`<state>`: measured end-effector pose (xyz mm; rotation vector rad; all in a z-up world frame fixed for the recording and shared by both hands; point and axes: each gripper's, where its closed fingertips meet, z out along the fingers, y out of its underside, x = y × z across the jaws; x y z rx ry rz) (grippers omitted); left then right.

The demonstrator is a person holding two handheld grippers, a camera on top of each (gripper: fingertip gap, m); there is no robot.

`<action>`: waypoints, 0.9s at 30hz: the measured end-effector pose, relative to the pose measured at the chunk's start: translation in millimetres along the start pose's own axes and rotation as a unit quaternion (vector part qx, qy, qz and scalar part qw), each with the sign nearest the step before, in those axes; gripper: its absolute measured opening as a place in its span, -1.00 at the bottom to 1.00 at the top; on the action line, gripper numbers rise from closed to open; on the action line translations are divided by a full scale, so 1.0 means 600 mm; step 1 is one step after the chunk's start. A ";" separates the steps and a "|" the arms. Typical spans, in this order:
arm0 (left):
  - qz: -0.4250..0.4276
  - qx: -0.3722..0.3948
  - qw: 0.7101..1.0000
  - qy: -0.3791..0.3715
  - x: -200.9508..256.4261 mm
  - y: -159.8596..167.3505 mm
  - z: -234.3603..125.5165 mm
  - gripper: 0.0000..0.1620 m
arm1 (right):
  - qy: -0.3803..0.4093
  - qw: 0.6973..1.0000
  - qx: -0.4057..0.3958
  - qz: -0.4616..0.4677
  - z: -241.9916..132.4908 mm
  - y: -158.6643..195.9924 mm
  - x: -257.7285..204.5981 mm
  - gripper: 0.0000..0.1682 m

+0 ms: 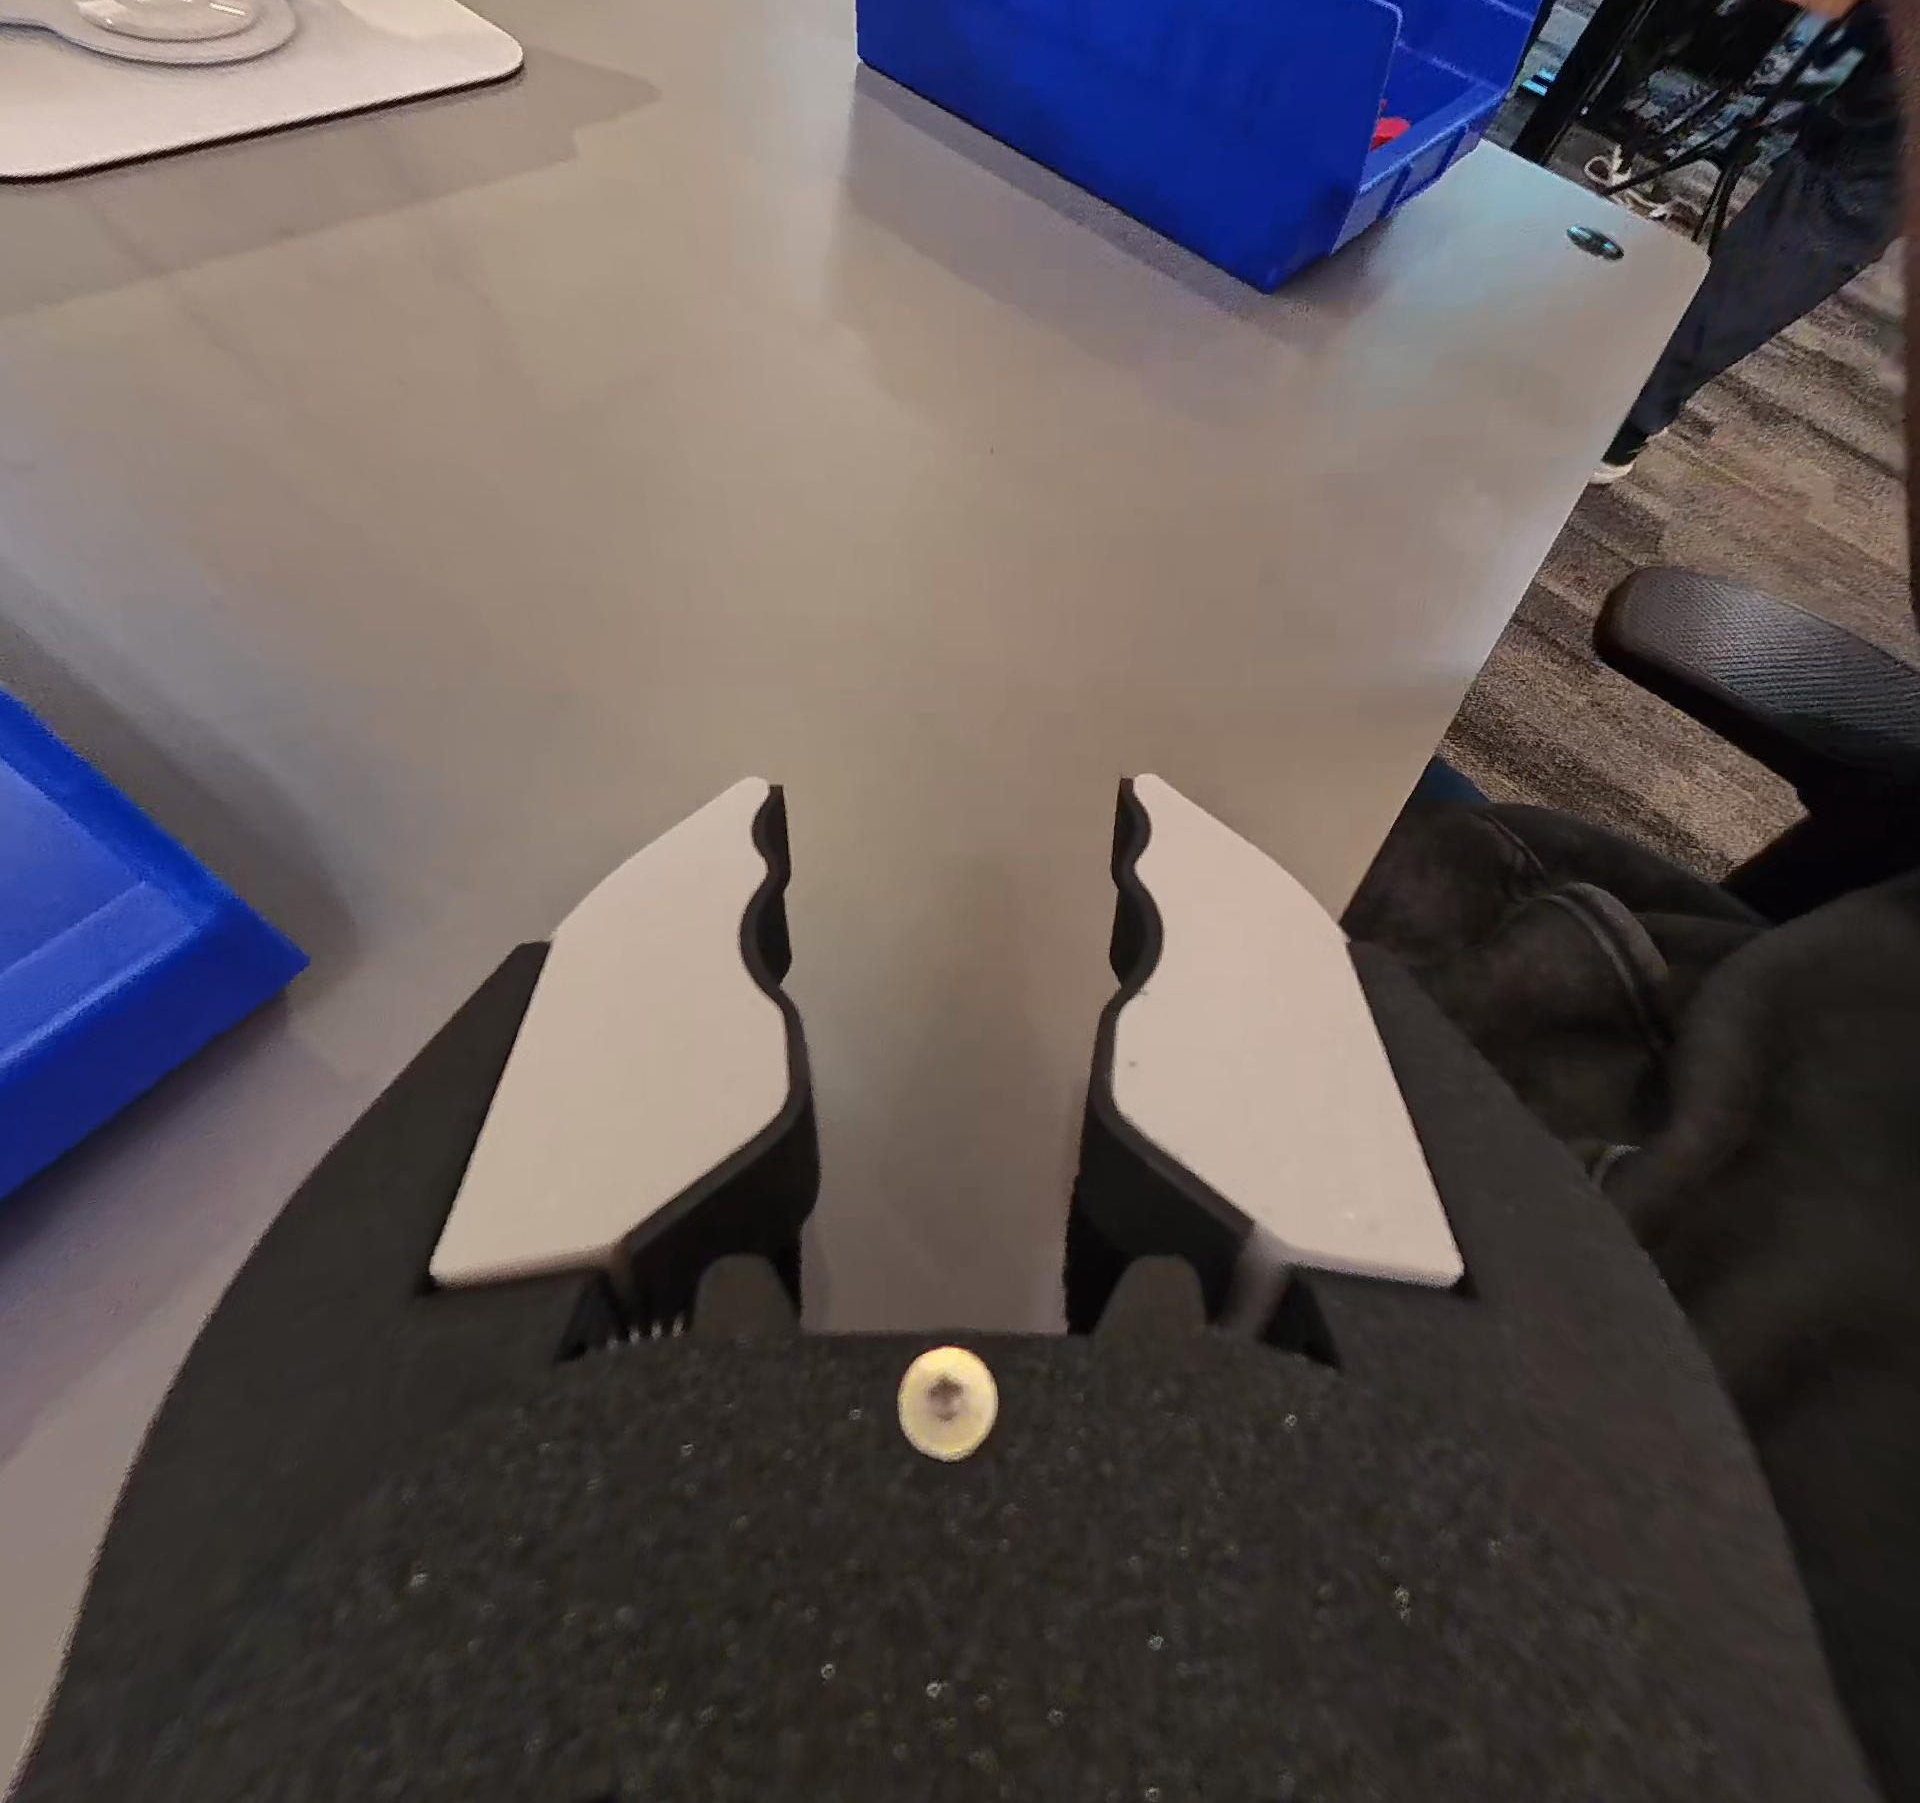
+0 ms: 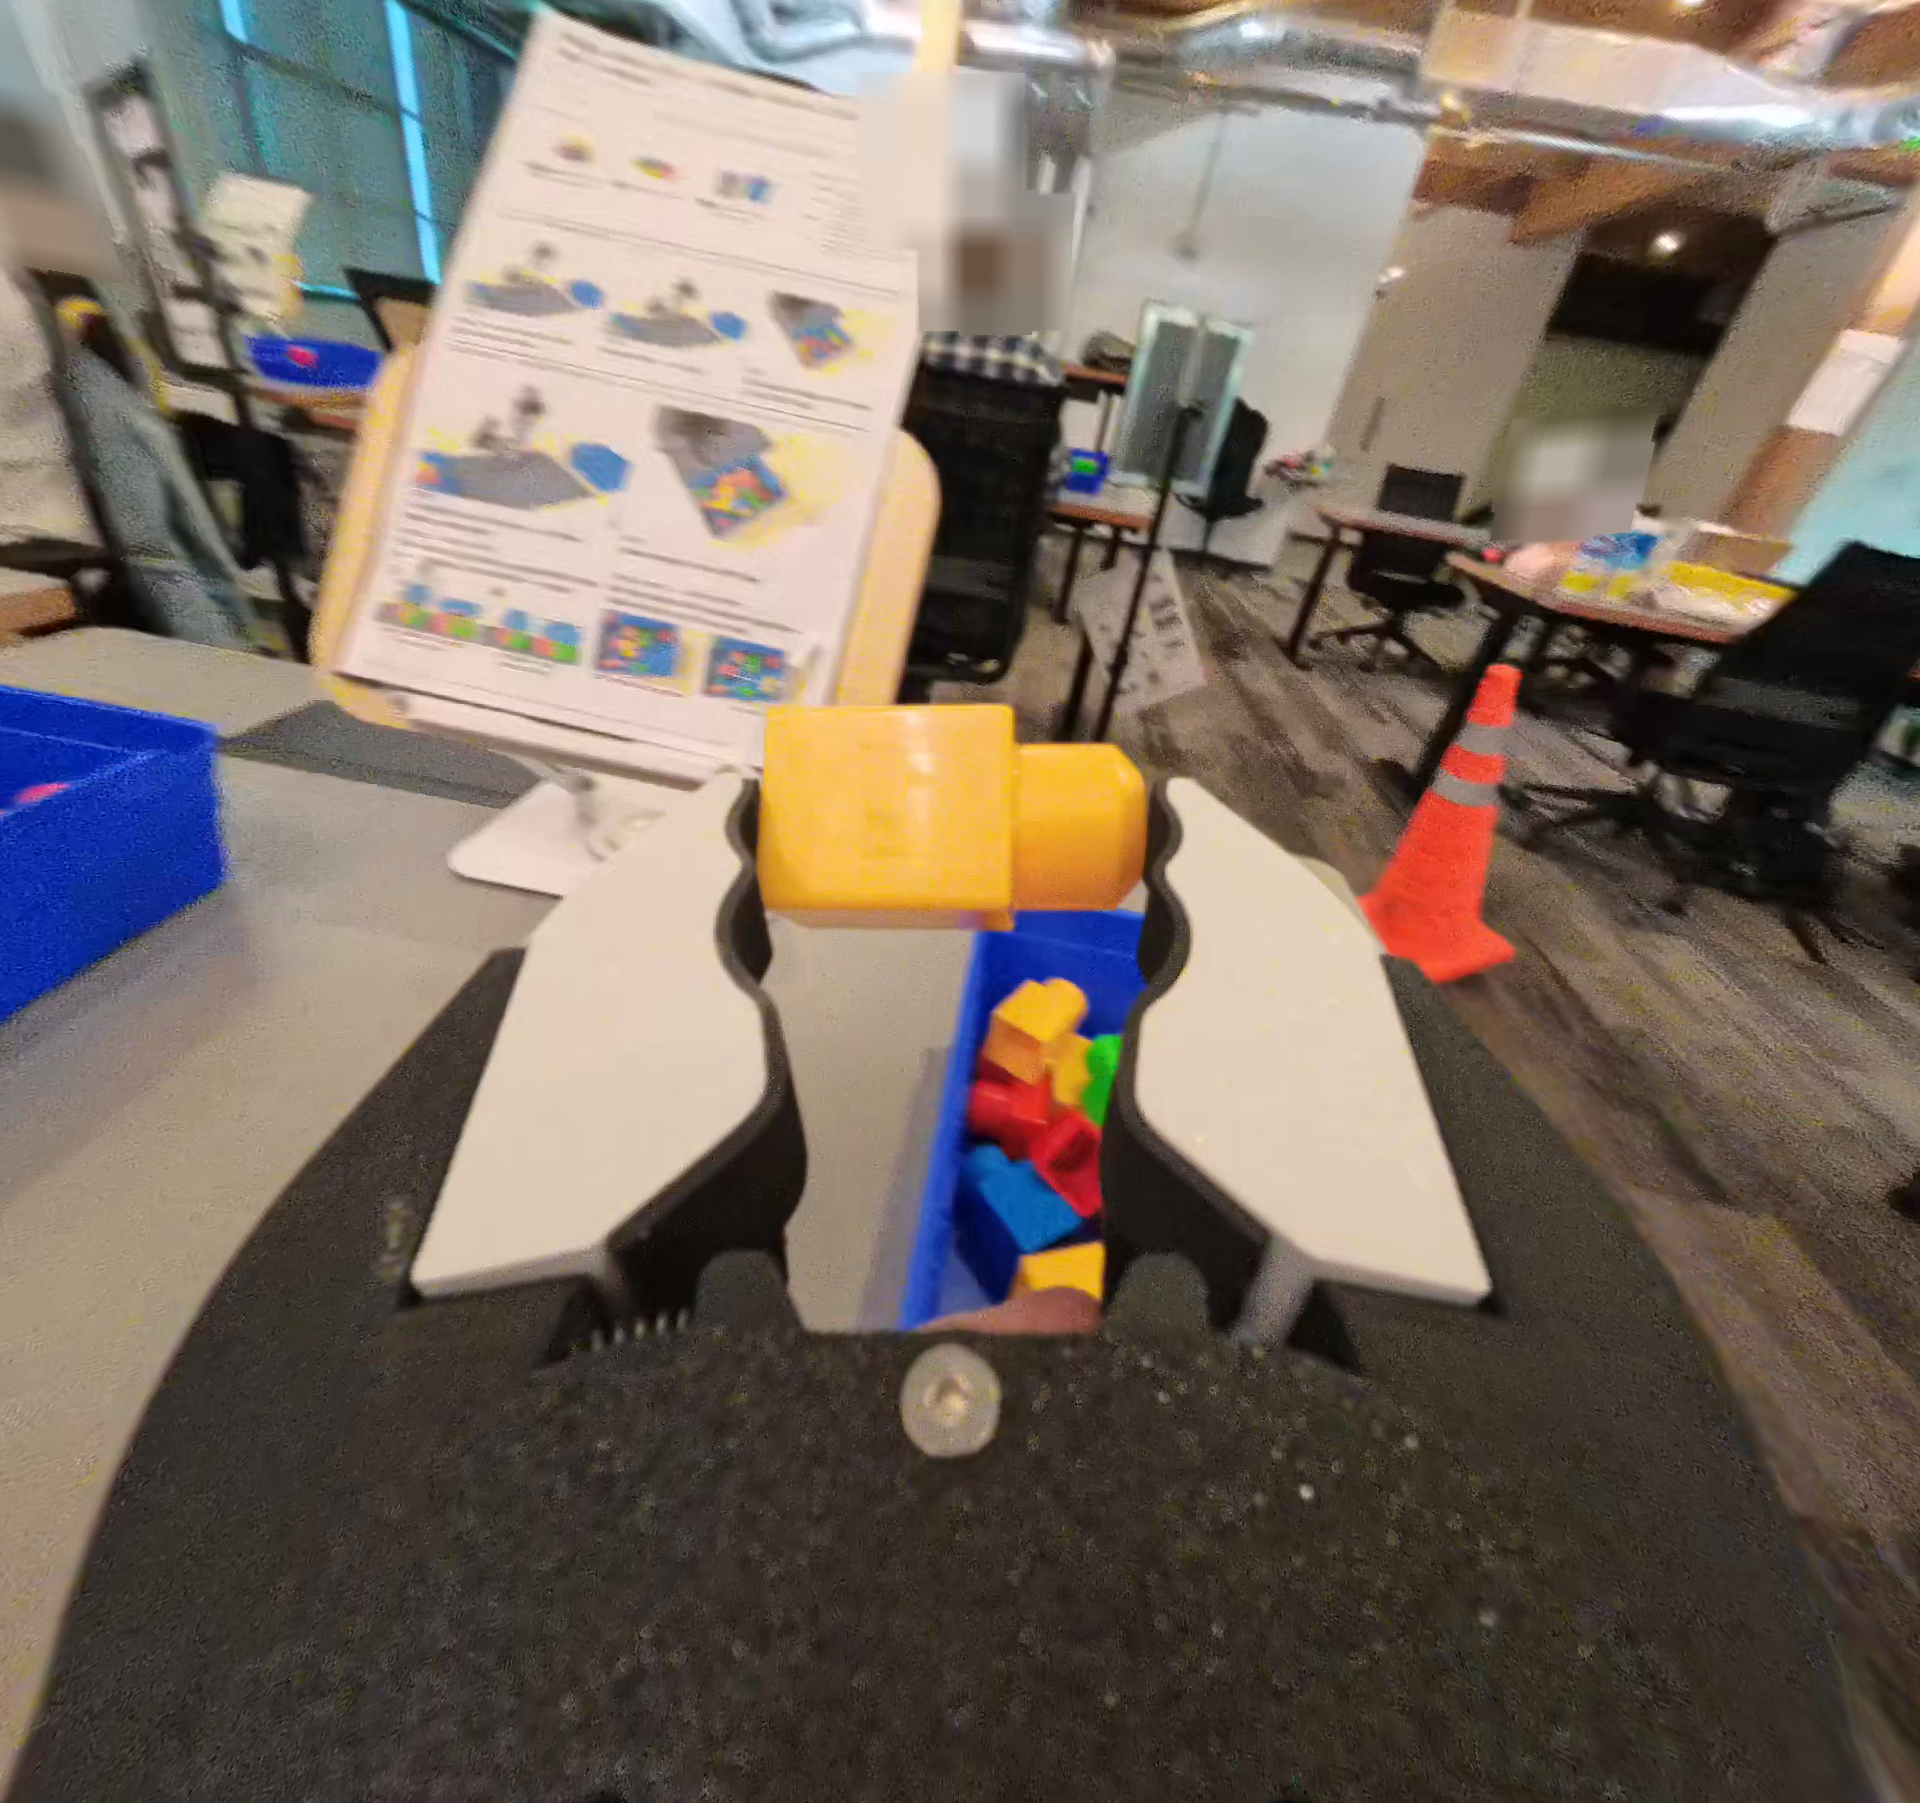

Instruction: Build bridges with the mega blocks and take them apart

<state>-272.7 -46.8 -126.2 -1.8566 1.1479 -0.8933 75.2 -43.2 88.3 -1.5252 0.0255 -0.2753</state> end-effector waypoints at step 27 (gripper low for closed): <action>0.058 -0.037 0.998 -0.005 0.022 0.012 0.021 -0.27 | -0.158 0.835 -0.477 -0.225 0.105 0.345 0.111 -0.10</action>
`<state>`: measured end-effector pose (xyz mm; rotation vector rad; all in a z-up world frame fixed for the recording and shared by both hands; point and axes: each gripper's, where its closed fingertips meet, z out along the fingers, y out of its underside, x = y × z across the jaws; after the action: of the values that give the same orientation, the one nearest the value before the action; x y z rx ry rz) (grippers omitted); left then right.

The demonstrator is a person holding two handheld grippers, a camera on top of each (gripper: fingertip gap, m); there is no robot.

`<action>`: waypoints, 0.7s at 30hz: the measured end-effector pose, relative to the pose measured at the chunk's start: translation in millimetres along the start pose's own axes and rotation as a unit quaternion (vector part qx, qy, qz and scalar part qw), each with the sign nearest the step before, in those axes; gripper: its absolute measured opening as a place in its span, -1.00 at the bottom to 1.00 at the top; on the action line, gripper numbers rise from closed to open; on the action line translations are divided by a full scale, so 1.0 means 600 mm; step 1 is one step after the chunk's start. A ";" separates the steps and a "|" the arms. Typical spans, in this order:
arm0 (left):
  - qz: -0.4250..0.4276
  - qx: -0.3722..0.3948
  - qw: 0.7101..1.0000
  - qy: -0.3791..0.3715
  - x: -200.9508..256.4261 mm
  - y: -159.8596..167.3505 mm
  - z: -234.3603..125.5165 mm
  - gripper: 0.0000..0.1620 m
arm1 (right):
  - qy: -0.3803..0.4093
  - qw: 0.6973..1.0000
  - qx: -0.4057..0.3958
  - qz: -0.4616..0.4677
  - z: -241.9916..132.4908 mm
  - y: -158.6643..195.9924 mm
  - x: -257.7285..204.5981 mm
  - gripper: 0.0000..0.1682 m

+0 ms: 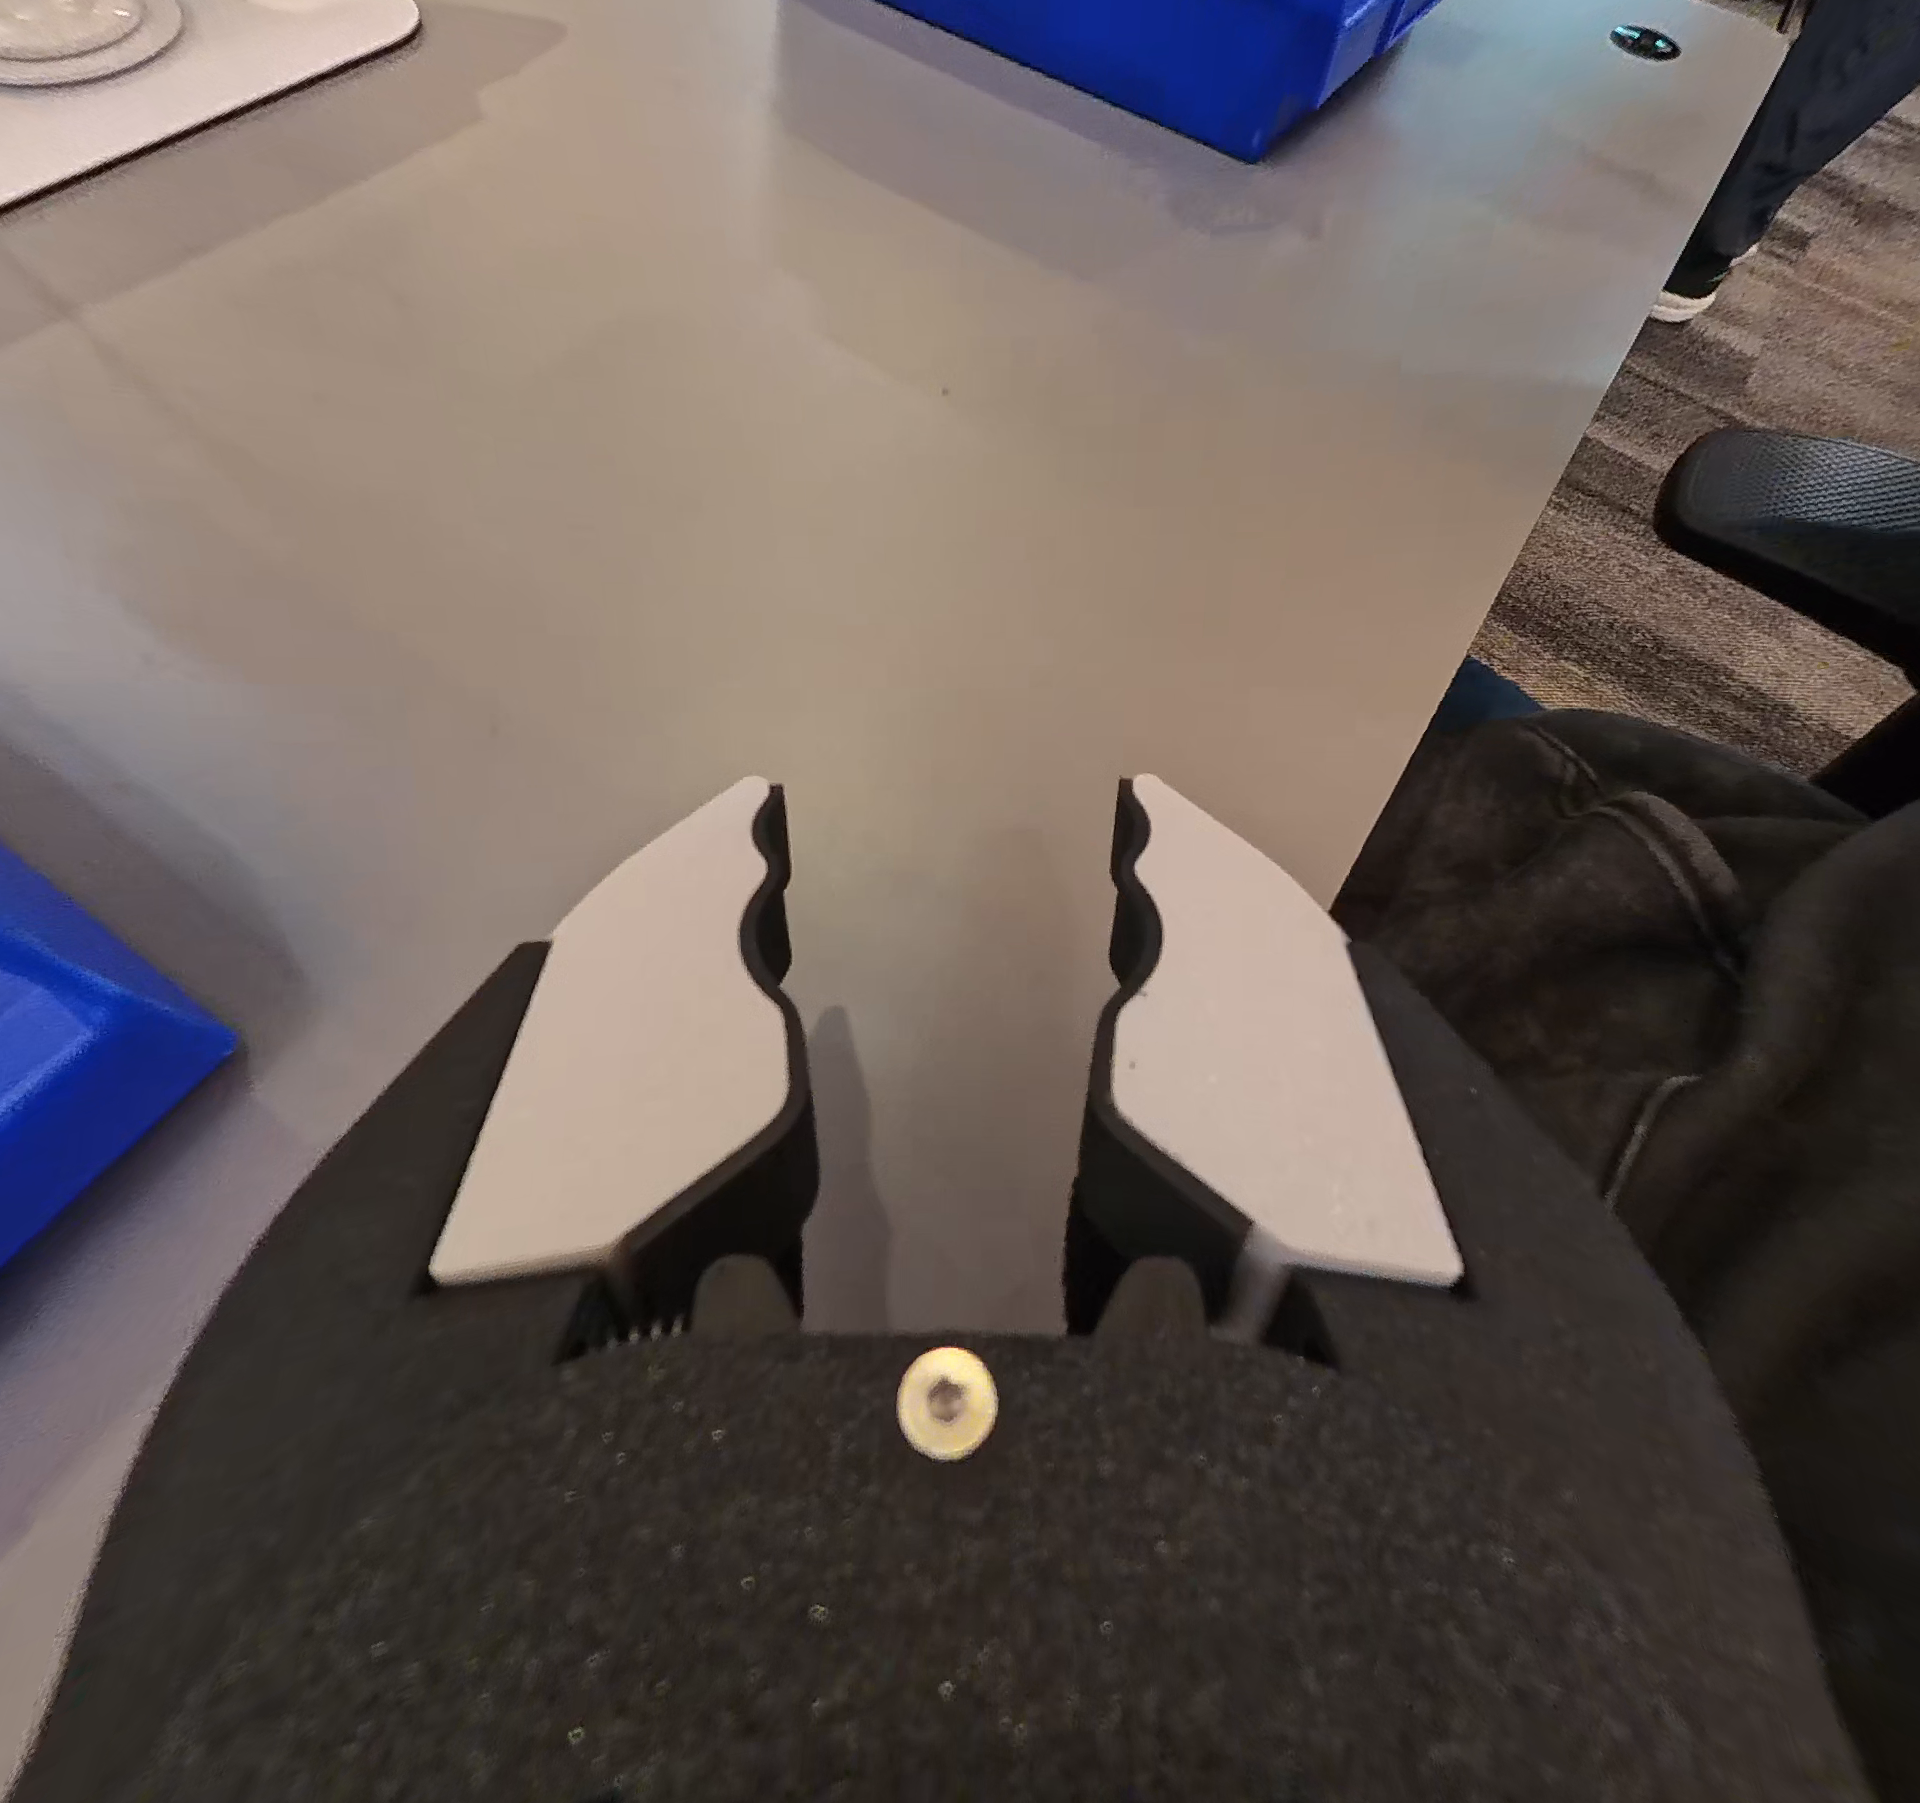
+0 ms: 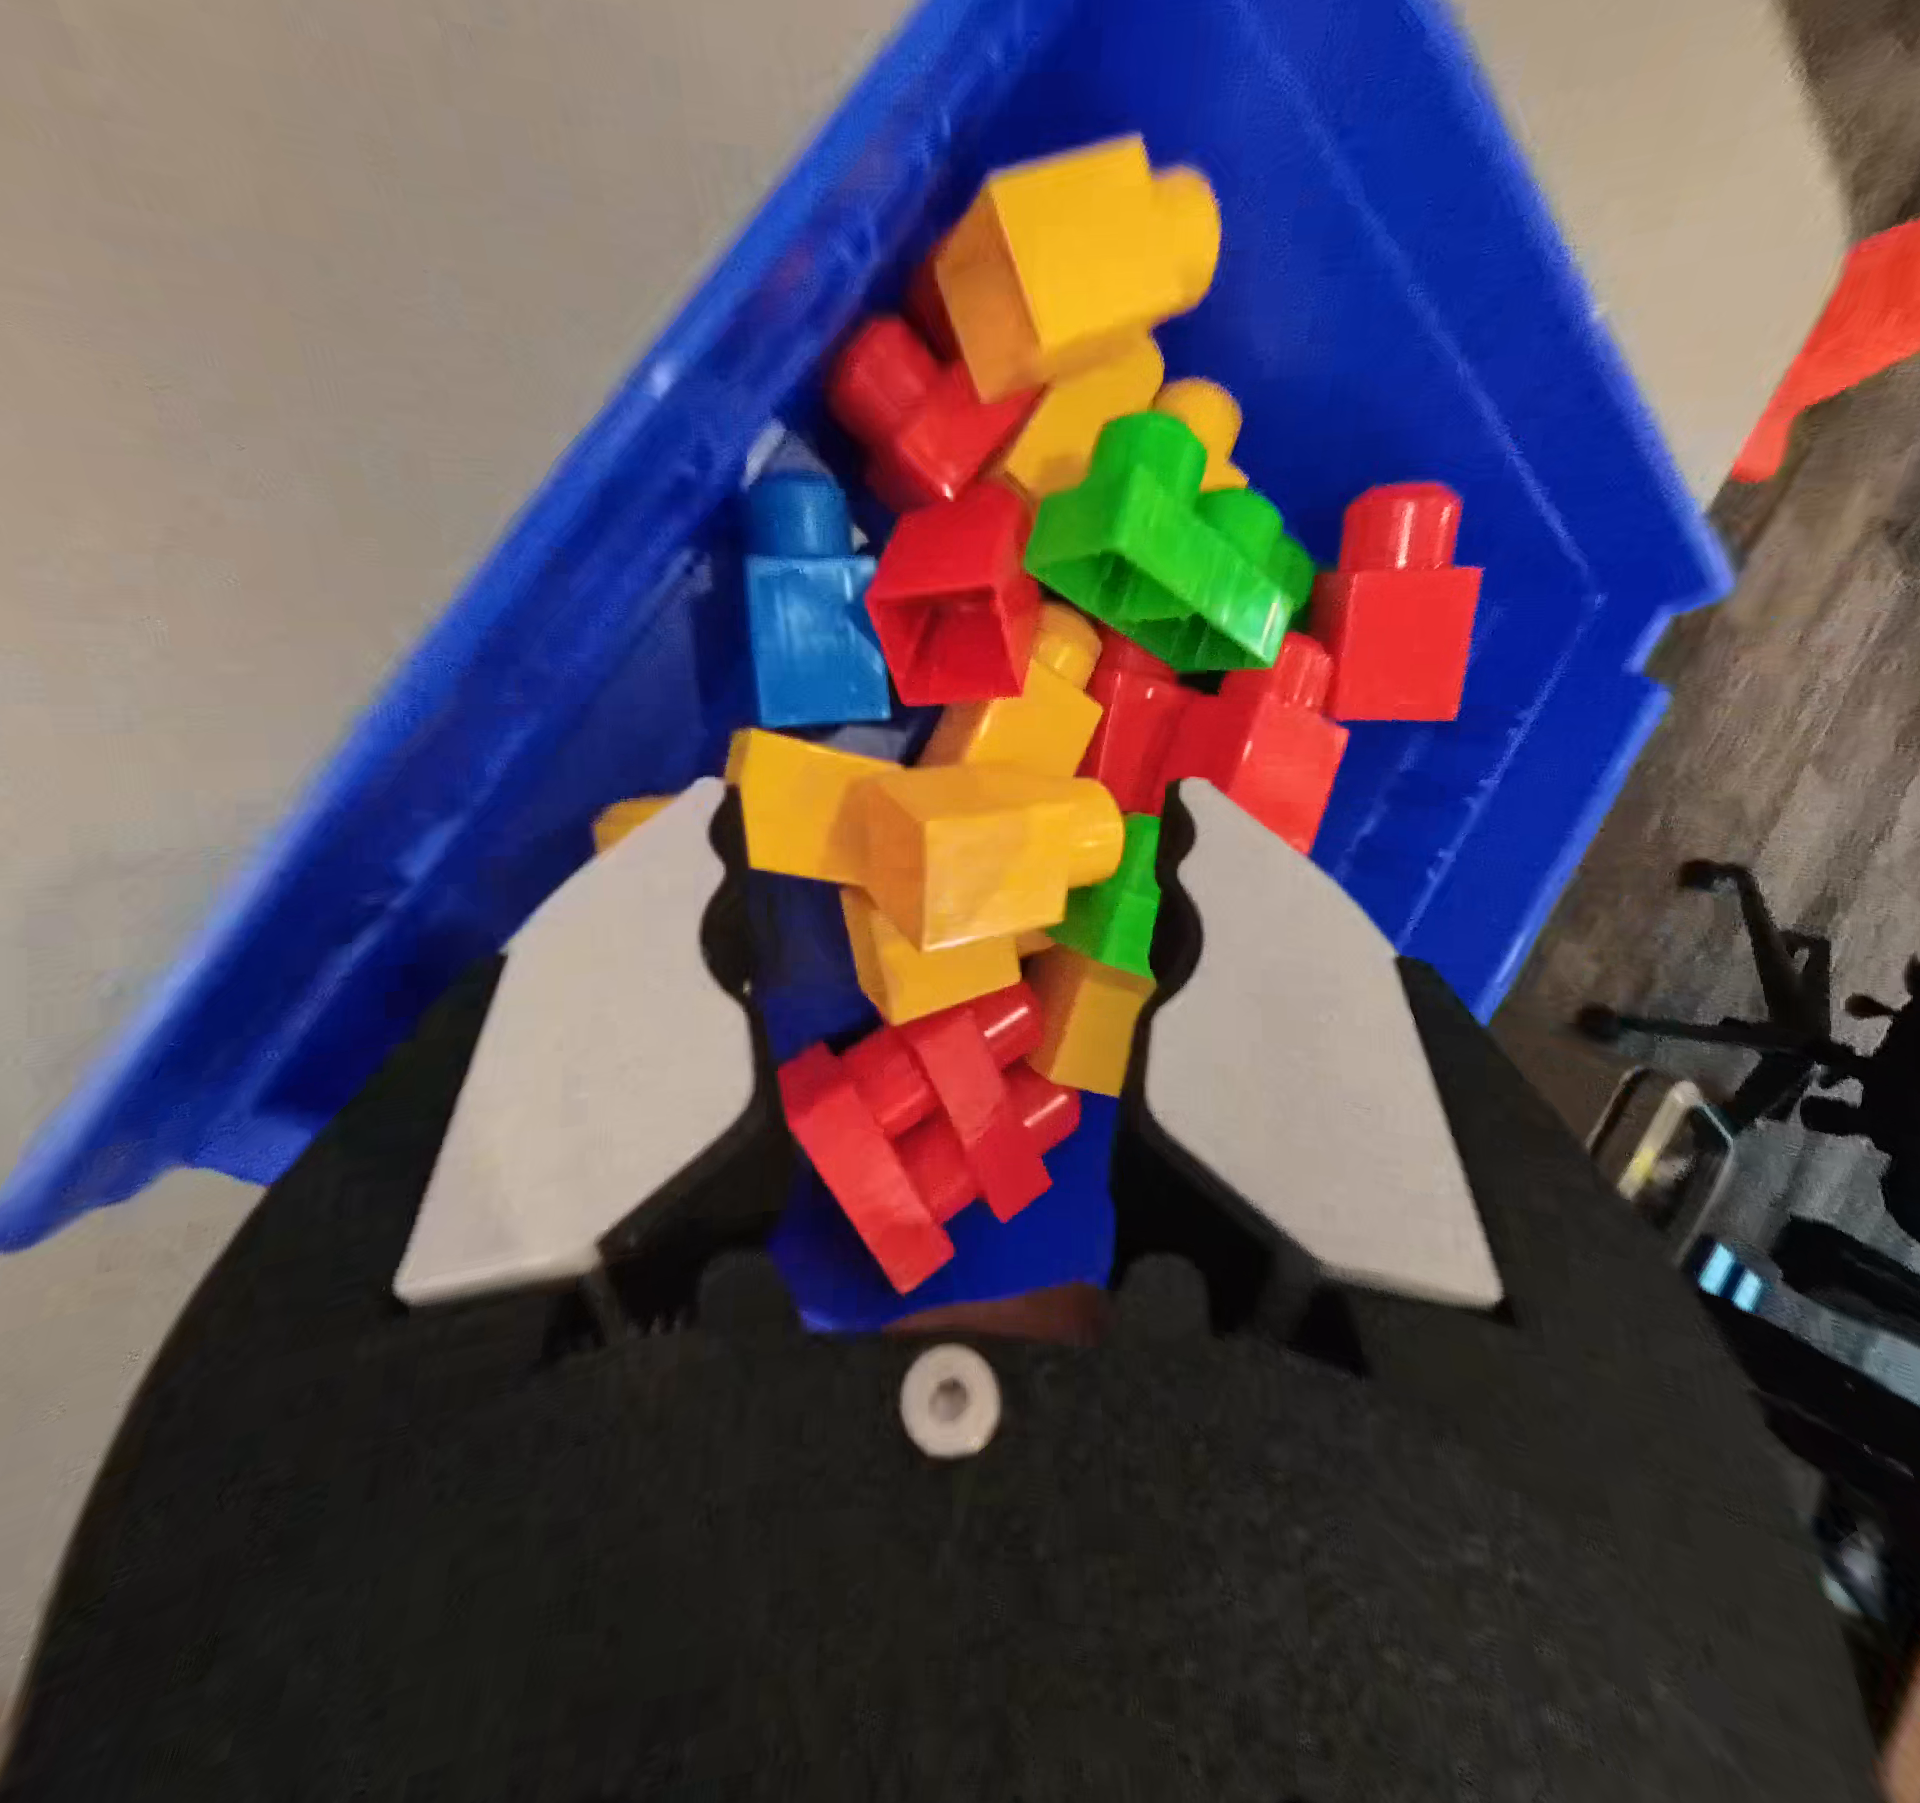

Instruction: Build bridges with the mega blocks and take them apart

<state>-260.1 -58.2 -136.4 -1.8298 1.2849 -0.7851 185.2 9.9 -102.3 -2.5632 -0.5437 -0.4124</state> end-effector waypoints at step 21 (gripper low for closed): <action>-0.087 0.049 0.995 0.008 -0.016 -0.018 0.004 -0.20 | -0.167 0.876 0.412 0.187 -0.155 -0.059 -0.466 -0.32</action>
<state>-255.9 -46.2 -129.4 -1.8757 1.0872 -0.9404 -92.6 -93.2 -116.6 -1.8217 -0.2360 0.3535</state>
